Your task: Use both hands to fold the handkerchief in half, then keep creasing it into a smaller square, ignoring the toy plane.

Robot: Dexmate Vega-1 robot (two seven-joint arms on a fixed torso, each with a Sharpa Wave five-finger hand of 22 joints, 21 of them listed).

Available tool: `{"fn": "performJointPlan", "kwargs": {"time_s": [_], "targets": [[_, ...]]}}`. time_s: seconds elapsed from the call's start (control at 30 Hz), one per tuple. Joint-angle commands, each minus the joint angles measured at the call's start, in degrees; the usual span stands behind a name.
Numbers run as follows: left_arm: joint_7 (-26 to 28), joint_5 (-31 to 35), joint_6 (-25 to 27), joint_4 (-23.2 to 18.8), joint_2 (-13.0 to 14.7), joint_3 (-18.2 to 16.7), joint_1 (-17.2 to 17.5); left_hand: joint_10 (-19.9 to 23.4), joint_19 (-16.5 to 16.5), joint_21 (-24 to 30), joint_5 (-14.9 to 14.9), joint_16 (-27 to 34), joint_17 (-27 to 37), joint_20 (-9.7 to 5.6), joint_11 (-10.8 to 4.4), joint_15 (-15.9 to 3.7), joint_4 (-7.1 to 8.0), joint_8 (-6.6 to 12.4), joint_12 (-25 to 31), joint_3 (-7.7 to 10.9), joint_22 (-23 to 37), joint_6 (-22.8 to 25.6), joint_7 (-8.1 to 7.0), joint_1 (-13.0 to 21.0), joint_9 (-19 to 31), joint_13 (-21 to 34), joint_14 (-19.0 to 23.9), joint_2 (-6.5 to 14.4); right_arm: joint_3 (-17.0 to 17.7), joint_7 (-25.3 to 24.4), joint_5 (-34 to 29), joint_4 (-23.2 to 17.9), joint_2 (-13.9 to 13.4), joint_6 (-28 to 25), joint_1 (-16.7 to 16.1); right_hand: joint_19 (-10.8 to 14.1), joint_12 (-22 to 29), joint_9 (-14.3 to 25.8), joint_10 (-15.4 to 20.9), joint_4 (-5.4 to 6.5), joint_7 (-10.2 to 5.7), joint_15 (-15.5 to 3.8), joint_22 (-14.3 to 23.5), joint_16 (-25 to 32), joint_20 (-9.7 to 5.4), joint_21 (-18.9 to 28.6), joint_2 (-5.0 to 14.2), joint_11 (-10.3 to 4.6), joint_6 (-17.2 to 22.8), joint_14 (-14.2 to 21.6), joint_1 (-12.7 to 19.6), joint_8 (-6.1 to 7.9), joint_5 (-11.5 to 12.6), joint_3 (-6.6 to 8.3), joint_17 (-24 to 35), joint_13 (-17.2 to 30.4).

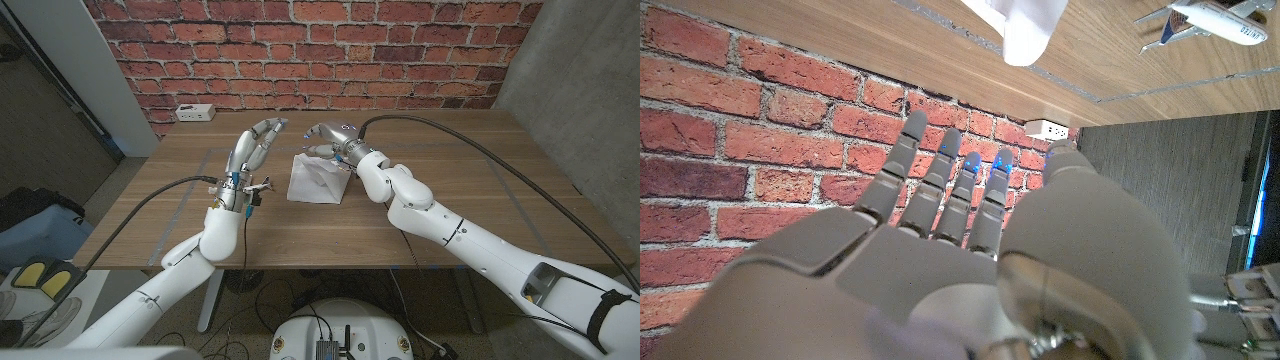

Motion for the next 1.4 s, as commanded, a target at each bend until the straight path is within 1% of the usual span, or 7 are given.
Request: {"fn": "performJointPlan", "kwargs": {"time_s": [0.03,0.23,0.4,0.57,0.9,1.07,1.4], "targets": [[0.4,2.0,-5.0,1.8,-3.8,-2.1,0.1,-0.3,-0.4,0.0,-0.1,-0.4,-0.2,0.35,0.51,0.84,-0.53,-0.31,-0.5,0.08,0.0,-0.1,0.23,-0.6,-0.2,0.1,-0.6,-0.1,-4.5,0.2,-2.2,3.1,2.2,-6.4,2.6,-0.2,0.4,0.2,0.0,-0.03,0.24,-3.43,0.2,0.1,0.27,-0.2,-0.32,-0.04,0.6,-0.3,-0.9,0.29,-0.1,-0.56,0.1,0.2],[-0.1,2.6,-5.3,1.7,-4.5,-2.9,0.3,-0.5,-0.9,-0.1,-0.1,-0.7,-0.5,0.64,1.2,1.35,-0.94,-0.55,-0.7,0.04,-0.1,0.0,0.7,-0.7,-0.4,0.0,-1.0,-0.3,-5.9,1.0,-2.1,4.4,3.1,-8.7,3.8,-0.2,0.3,0.2,-0.5,0.27,0.54,-3.15,0.2,0.1,0.43,-0.3,-0.78,0.11,0.3,-0.4,-2.1,0.14,-0.1,-1.2,0.1,0.2],[-0.7,2.5,-5.6,1.9,-5.0,-3.3,0.4,-0.6,-1.2,-0.2,-0.1,-0.8,-0.5,0.84,1.15,1.46,-1.01,-0.64,-0.8,-0.07,-0.2,0.3,0.6,-1.0,-0.5,-0.1,-1.3,-0.3,-7.1,1.4,-2.0,5.3,3.7,-10.0,4.7,-0.1,0.4,0.3,-0.5,0.46,0.55,-2.99,0.2,0.1,0.54,-0.4,-0.99,0.27,0.5,-0.4,-2.7,0.19,-0.1,-1.55,0.1,0.2],[-1.0,2.6,-5.8,2.2,-5.4,-3.6,0.3,-0.9,-1.5,-0.3,-0.1,-1.0,-0.7,1.03,1.93,2.23,-1.3,-0.9,-1.1,-0.1,-0.3,0.3,1.17,-1.1,-0.7,-0.1,-1.6,-0.4,-8.3,1.8,-1.8,6.2,4.5,-11.2,5.4,0.0,0.6,0.3,-0.3,0.56,0.67,-3.06,0.2,0.2,0.6,-0.4,-1.11,0.46,0.7,-0.3,-3.3,0.26,-0.1,-1.81,0.1,0.2],[-1.8,2.7,-5.5,2.2,-5.7,-4.0,0.4,-0.9,-1.7,-0.2,-0.2,-1.5,-1.4,1.27,3.24,3.53,-1.91,-1.39,-1.5,-0.1,-0.5,0.3,1.57,-1.2,-1.0,-0.5,-2.1,-0.5,-11.5,2.1,-2.9,8.6,6.5,-14.0,7.4,0.2,0.6,0.3,-0.5,-0.18,0.83,-2.99,0.2,0.4,0.63,-0.4,-1.13,0.67,0.3,-0.2,-2.7,0.1,0.1,-1.71,0.1,0.2],[-1.7,2.9,-5.7,2.4,-5.9,-4.2,0.4,-1.2,-1.8,-0.3,-0.2,-1.7,-1.7,1.33,3.85,3.82,-2.22,-1.62,-1.7,-0.01,-0.7,0.3,1.98,-1.2,-1.2,-0.7,-2.1,-0.4,-13.4,2.1,-4.8,10.1,7.5,-16.5,8.5,0.4,0.7,0.3,-0.5,-0.08,1.29,-2.89,0.2,0.5,0.65,-0.4,-1.46,0.79,0.5,-0.1,-3.3,0.17,0.0,-2.1,0.1,0.2],[-1.9,2.9,-5.8,2.7,-5.9,-4.4,0.3,-0.8,-2.0,-0.3,-0.3,-1.9,-2.2,1.4,4.34,4.57,-2.74,-1.74,-1.8,0.12,-0.9,1.0,2.38,-1.2,-1.4,-0.8,-2.1,-0.3,-15.0,3.1,-4.1,11.6,8.0,-16.5,9.9,1.0,1.0,0.3,0.0,0.18,1.74,-2.83,0.2,0.9,0.76,-0.4,-2.36,1.06,1.2,0.9,-4.9,0.39,0.0,-3.07,0.0,0.2]]}}
